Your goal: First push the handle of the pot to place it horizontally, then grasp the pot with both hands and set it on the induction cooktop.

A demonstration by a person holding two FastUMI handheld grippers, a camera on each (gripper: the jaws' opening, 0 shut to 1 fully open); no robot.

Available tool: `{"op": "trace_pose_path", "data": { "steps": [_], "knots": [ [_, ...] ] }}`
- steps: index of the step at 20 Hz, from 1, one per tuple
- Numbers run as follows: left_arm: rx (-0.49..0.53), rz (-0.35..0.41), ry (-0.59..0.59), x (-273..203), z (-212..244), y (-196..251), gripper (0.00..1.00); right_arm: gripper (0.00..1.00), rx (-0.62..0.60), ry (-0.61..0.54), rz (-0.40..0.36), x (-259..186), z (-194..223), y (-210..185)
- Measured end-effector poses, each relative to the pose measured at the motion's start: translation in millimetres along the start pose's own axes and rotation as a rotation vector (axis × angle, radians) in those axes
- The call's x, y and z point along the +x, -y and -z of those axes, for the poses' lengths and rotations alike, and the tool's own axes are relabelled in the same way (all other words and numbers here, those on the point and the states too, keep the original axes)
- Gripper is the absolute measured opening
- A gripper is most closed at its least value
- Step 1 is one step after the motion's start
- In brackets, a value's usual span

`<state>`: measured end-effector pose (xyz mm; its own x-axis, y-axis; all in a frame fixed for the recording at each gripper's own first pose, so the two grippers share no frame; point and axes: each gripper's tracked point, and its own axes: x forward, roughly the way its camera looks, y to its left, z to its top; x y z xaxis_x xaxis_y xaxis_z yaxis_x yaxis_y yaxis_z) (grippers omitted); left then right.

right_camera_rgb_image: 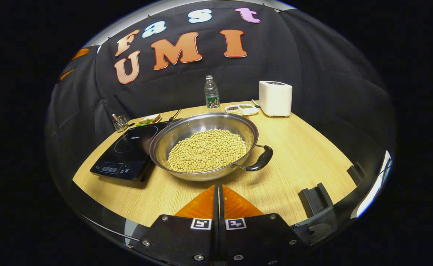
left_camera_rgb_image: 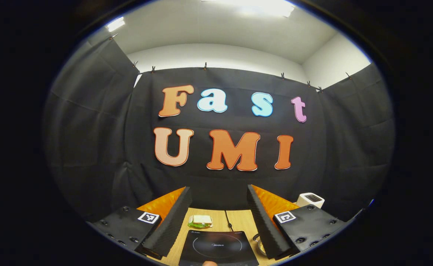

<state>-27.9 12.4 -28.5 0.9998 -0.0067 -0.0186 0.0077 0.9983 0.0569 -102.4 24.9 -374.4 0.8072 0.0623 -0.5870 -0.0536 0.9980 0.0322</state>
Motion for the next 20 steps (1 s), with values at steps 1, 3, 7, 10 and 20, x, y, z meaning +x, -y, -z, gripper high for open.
{"op": "trace_pose_path", "data": {
  "steps": [1,3,7,10,20],
  "knots": [
    [0.001,-0.005,-0.001,1.0,0.2,-1.4,0.97,0.00,0.005,-0.001,0.004,2.9,-1.1,1.7],
    [0.005,-0.016,0.001,1.9,-0.6,-5.1,0.97,0.00,0.015,0.004,0.019,9.9,-4.3,7.7],
    [0.005,-0.022,0.000,3.6,1.8,-5.8,0.98,0.00,0.030,0.018,0.059,22.7,-11.1,19.7],
    [0.006,-0.023,-0.007,7.6,4.2,-5.4,0.98,0.00,0.040,0.018,0.077,30.1,-12.8,25.4],
    [0.001,-0.035,-0.021,14.2,10.8,-11.5,0.97,0.00,0.058,0.018,0.084,44.7,-20.0,26.5]
  ]
}}
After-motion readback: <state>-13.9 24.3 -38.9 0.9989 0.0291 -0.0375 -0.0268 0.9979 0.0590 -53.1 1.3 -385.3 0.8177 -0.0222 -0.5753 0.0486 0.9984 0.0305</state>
